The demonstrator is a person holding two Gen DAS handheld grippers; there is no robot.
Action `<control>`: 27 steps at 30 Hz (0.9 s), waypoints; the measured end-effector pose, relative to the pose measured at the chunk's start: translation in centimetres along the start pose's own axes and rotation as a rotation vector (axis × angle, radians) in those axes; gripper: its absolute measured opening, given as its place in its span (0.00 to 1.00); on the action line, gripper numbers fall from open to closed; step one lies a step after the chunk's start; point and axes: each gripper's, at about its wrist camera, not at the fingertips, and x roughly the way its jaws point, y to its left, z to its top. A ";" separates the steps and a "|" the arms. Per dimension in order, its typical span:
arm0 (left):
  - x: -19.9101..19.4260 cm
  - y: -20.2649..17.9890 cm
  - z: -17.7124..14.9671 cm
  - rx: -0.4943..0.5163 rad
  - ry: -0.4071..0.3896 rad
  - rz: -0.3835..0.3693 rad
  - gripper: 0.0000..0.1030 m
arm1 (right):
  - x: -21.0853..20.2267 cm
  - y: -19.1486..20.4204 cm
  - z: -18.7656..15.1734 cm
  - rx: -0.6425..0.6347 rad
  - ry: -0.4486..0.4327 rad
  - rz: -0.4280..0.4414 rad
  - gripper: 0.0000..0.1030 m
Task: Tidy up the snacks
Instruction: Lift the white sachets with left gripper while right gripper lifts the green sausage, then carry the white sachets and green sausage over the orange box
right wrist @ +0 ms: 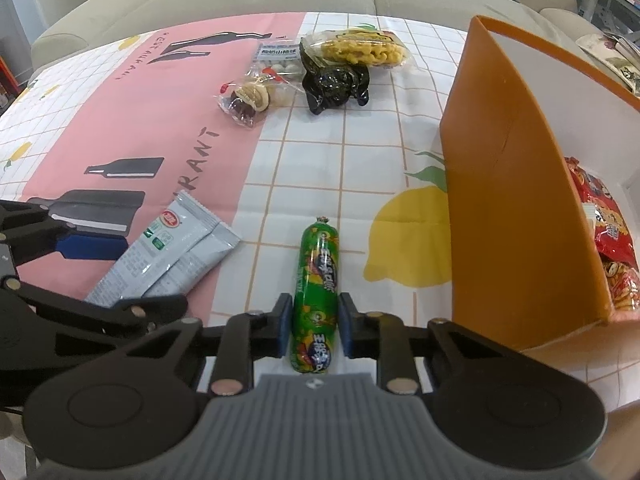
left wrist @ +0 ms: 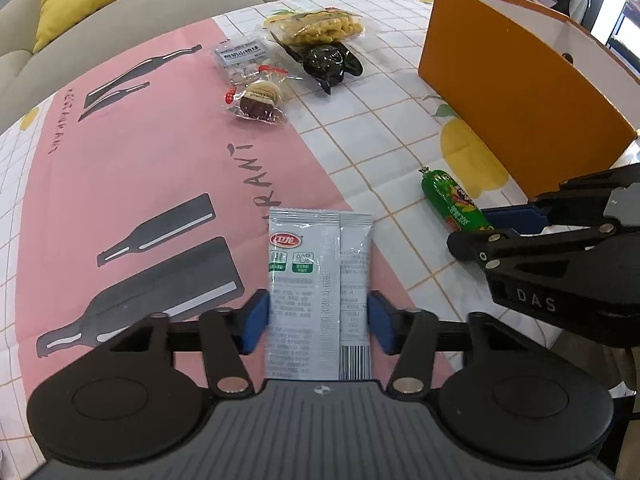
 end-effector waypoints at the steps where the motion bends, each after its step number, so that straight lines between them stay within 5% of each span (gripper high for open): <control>1: 0.0 0.0 0.0 -0.008 -0.004 0.000 0.56 | 0.0 0.0 0.0 0.002 -0.001 0.001 0.21; 12: -2.9 1.1 0.6 -0.157 -0.044 -0.036 0.53 | -2.2 -0.5 1.0 0.047 -0.047 0.043 0.20; 27: -9.9 -1.4 6.0 -0.274 -0.164 -0.202 0.52 | -10.6 -5.2 3.0 0.119 -0.165 0.080 0.20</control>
